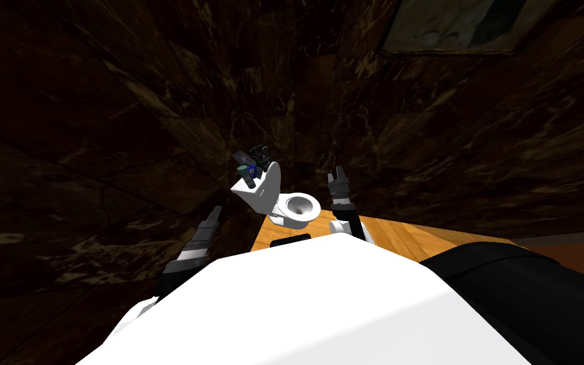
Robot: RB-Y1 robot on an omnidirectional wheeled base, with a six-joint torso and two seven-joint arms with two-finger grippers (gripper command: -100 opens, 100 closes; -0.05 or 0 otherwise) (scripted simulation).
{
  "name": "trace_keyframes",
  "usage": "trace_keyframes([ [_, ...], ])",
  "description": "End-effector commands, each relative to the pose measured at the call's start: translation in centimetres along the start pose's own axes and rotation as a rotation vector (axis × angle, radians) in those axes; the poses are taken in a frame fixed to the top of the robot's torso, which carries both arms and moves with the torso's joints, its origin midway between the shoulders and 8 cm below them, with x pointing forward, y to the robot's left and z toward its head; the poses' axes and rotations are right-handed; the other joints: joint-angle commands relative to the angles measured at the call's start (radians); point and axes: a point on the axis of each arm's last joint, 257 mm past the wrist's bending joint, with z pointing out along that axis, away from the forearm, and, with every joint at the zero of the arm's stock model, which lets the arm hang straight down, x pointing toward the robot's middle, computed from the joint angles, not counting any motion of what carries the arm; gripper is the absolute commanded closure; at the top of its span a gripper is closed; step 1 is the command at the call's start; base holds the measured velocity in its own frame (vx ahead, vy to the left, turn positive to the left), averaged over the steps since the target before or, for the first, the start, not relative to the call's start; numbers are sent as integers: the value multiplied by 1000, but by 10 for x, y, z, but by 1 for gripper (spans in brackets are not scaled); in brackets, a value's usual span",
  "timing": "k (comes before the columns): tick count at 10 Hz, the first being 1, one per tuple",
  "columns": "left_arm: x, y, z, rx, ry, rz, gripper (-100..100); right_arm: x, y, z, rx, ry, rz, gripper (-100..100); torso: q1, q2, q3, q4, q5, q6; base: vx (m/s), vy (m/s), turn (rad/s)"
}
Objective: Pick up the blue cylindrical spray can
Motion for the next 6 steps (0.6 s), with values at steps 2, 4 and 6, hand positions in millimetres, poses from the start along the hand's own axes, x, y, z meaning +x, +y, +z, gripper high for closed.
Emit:
trace_keyframes([
  [2, 10, 30, -19, -81, 80, 107, -100, 0, 0, 0, 0, 0, 0, 0, 0, -1, 0, 0, 0, 0, 0, -18, 26],
  [4, 14, 48, -26, -118, 132, 187, -100, 0, 0, 0, 0, 0, 0, 0, 1, -1, -1, 0, 0, 0, 7, -7, -45],
  [6, 14, 58, -24, -131, 171, 265, -100, 0, 0, 0, 0, 0, 0, 0, 3, -2, -1, 0, 1, 1, 22, 17, -135],
])
